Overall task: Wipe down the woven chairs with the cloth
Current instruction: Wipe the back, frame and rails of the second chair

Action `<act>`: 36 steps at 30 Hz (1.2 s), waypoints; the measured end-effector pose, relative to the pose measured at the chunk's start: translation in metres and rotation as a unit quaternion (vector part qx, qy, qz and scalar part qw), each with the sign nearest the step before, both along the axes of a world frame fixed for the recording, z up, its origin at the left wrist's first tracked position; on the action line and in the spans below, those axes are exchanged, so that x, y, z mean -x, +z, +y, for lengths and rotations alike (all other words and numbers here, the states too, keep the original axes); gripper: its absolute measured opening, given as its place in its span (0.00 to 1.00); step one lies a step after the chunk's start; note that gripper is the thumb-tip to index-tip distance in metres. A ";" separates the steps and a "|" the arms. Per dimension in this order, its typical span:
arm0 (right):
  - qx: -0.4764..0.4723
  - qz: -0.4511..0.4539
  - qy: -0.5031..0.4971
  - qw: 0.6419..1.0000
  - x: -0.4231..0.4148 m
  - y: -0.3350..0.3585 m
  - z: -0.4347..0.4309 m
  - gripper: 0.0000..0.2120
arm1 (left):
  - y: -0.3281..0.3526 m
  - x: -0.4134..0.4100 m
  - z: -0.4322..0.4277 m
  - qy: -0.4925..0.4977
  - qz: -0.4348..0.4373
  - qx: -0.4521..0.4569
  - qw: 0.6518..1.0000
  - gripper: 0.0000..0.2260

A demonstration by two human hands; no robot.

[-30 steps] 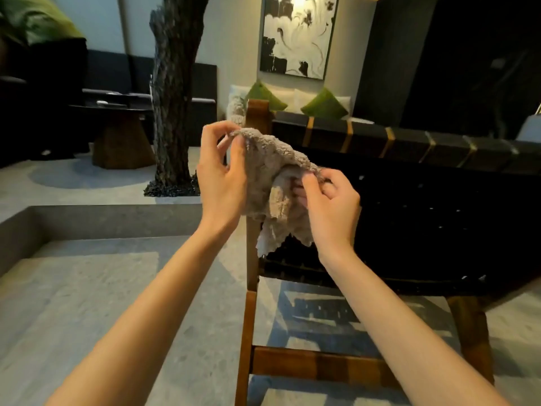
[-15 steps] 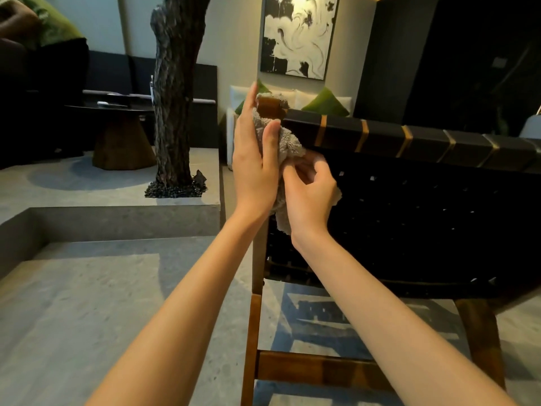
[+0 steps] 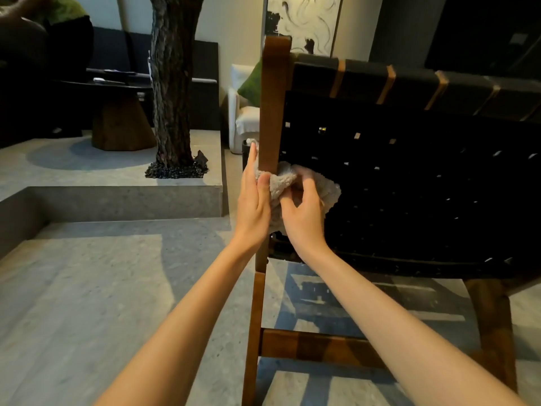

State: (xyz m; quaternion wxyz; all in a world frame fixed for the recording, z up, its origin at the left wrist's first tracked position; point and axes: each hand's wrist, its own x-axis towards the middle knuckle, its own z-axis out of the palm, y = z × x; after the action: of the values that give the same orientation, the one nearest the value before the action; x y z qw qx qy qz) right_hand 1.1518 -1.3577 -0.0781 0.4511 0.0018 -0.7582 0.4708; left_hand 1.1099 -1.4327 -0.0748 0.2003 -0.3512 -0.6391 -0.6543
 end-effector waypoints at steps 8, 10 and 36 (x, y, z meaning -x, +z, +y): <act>0.033 -0.133 0.031 0.990 0.030 -0.080 0.018 0.21 | -0.090 0.026 0.000 -0.024 -0.070 0.090 0.993 0.26; 0.032 -0.177 0.030 0.983 0.037 -0.098 0.023 0.23 | -0.108 0.031 0.002 -0.028 -0.091 0.105 0.990 0.26; 0.217 -0.330 0.114 0.912 0.061 -0.201 0.029 0.15 | -0.197 0.044 0.004 -0.084 -0.337 0.157 0.924 0.16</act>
State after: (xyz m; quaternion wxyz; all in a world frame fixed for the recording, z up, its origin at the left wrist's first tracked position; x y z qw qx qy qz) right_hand 1.0909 -1.3290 -0.2786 0.1076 -0.1652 -0.7376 0.6458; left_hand 1.0661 -1.4289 -0.2716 -0.1402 -0.1888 -0.7317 -0.6398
